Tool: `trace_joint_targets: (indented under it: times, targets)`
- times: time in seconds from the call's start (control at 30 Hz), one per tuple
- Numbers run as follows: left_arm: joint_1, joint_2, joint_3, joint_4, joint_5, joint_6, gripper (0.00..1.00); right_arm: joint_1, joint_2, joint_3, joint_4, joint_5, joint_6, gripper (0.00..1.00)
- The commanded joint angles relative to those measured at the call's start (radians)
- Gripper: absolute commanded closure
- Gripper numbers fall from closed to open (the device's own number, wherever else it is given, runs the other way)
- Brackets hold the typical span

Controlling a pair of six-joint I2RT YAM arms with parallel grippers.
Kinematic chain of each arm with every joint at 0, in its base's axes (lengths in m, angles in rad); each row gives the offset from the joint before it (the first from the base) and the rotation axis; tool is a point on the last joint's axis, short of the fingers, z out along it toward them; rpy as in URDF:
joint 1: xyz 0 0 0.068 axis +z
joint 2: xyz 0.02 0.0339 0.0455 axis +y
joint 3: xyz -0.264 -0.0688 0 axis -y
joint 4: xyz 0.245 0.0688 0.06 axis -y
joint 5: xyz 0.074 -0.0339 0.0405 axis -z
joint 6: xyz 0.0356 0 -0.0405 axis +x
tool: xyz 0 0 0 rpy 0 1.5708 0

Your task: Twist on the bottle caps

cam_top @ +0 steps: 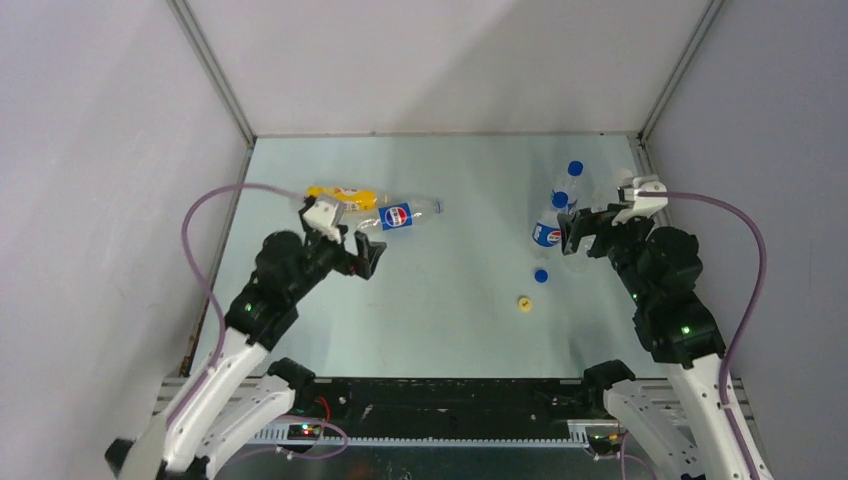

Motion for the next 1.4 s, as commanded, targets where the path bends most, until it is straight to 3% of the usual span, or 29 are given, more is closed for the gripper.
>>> trace_joint_targets:
  times: [0.0,0.27,0.53,0.93,1.1,1.27,1.37]
  targets:
    - [0.008,0.203,0.218,-0.192,-0.021,0.098,0.00,-0.007,-0.033,0.017,-0.048,-0.068,-0.050,0.01]
    - [0.017,0.782,0.697,-0.552,-0.049,0.311,0.00,-0.007,-0.045,0.012,-0.106,-0.162,-0.034,0.01]
    - [0.035,1.149,0.940,-0.606,-0.016,0.520,0.01,-0.006,-0.044,-0.002,-0.126,-0.284,-0.047,0.01]
    - [0.046,1.465,1.138,-0.607,-0.010,0.772,0.02,0.003,-0.072,-0.037,-0.102,-0.342,-0.046,0.01]
    - [0.055,1.558,1.185,-0.605,0.026,0.794,0.04,0.003,-0.063,-0.037,-0.101,-0.356,-0.042,0.01]
    - [0.054,1.626,1.261,-0.721,0.054,0.774,0.09,0.003,-0.050,-0.037,-0.100,-0.368,-0.035,0.01]
    - [0.052,1.592,1.227,-0.743,0.114,0.715,0.19,0.003,-0.035,-0.034,-0.106,-0.372,-0.027,0.02]
